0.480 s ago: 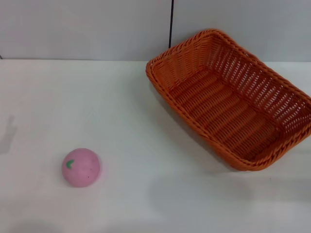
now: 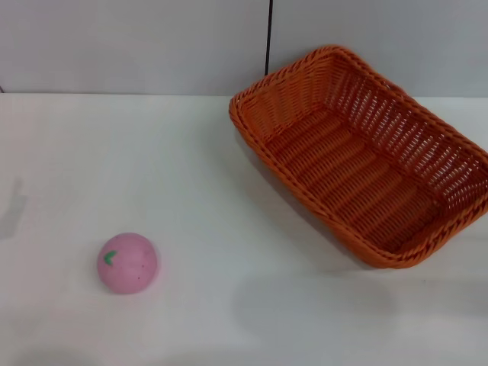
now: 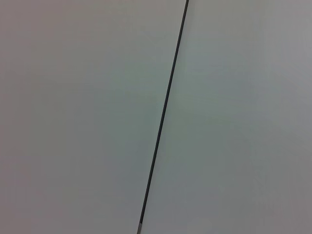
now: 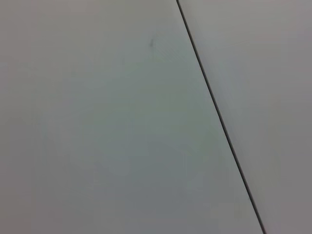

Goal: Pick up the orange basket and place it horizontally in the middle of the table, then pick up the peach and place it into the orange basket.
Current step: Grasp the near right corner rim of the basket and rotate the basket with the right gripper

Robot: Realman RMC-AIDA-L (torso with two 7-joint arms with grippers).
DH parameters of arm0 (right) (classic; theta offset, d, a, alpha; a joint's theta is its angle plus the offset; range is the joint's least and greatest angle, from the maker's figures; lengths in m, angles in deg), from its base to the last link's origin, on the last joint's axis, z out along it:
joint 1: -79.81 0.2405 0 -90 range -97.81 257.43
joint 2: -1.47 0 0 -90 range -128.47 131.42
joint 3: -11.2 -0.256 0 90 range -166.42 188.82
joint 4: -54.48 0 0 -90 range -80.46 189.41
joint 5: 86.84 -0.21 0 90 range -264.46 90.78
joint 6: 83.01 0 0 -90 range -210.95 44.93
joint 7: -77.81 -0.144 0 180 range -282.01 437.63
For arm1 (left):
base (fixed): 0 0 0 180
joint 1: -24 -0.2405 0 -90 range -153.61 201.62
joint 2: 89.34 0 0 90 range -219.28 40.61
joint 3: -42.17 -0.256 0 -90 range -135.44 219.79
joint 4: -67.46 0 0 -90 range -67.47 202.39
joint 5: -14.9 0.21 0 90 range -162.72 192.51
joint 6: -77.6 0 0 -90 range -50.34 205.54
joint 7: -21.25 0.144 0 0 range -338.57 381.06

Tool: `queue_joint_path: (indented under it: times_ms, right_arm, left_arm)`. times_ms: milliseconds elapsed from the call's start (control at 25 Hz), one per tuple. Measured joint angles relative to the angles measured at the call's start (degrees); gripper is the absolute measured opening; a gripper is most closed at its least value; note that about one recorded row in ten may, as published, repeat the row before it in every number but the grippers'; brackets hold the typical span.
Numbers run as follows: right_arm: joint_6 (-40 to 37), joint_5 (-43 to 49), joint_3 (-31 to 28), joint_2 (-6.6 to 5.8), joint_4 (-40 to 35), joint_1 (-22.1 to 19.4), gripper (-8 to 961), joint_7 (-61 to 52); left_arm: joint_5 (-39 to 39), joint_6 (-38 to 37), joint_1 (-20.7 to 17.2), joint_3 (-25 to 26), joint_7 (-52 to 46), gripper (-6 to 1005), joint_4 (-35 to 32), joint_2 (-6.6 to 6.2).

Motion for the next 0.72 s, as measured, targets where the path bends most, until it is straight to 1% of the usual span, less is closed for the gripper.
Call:
queue_joint_path:
  times_ms: [40, 80, 160, 200, 280, 320, 360, 400, 440, 480, 600, 640, 680, 720]
  right_arm:
    - [0.1, 0.8, 0.0, -0.53, -0.4, -0.2, 630, -1.5]
    - [0.3, 2.0, 0.0, -1.32, -1.1, -0.5, 630, -3.5]
    - [1.7, 6.7, 0.0, -3.48, -3.7, -1.3, 630, -9.8]
    - [2.8, 9.9, -0.1, -4.82, -5.9, -1.7, 630, -13.3]
    - [5.9, 18.1, -0.4, -7.45, -11.2, -2.5, 630, -23.0]
    - [7.2, 22.1, -0.8, -8.59, -14.0, -2.7, 630, -28.0]
    - [8.6, 27.6, -1.6, -9.76, -17.6, -2.9, 629, -34.5]
    - [9.3, 31.6, -2.4, -10.45, -20.5, -2.8, 629, -38.7]
    - [9.5, 47.0, -8.2, -11.53, -28.7, -1.8, 629, -52.8]
    - [9.5, 47.0, -8.2, -11.53, -28.7, -1.8, 629, -52.8]
    - [6.3, 69.3, -17.1, -12.63, -38.2, 2.4, 629, -70.4]
    - [2.4, 82.8, -20.8, -14.05, -41.4, 6.6, 629, -79.9]
    - [2.4, 82.8, -20.8, -14.05, -41.4, 6.6, 629, -79.9]
    - [0.7, 87.4, -22.0, -14.78, -42.2, 8.6, 629, -83.2]
  left_arm:
    - [0.0, -0.2, 0.1, 0.0, 0.0, 829, 0.0, 0.00]
    - [0.0, -0.3, 0.2, 0.0, 0.0, 829, 0.0, -0.01]
    - [0.0, -0.4, 0.5, 0.0, 0.0, 828, -0.1, 0.00]
    - [0.0, -0.5, 0.7, 0.0, 0.0, 828, -0.1, 0.00]
    - [0.1, -0.6, 0.8, 0.0, 0.0, 828, -0.1, 0.00]
    - [0.1, -0.7, 0.9, 0.0, 0.0, 828, -0.1, 0.01]
    - [0.1, -0.7, 0.9, 0.0, 0.0, 828, -0.1, 0.01]
    - [0.1, -0.7, 0.9, 0.0, 0.0, 828, -0.2, 0.00]
    - [0.2, -0.8, 1.1, 0.0, 0.0, 828, -0.2, 0.01]
    - [0.2, -0.8, 1.1, 0.0, 0.0, 828, -0.2, 0.01]
    - [0.4, -0.8, 1.2, -0.3, 0.0, 828, -0.2, 0.01]
    - [0.4, -0.8, 1.2, -0.4, 0.0, 828, -0.2, 0.03]
    - [0.4, -0.8, 1.2, -0.4, 0.0, 828, -0.2, 0.03]
    - [0.4, -0.7, 1.1, -0.5, 0.0, 828, -0.2, 0.10]
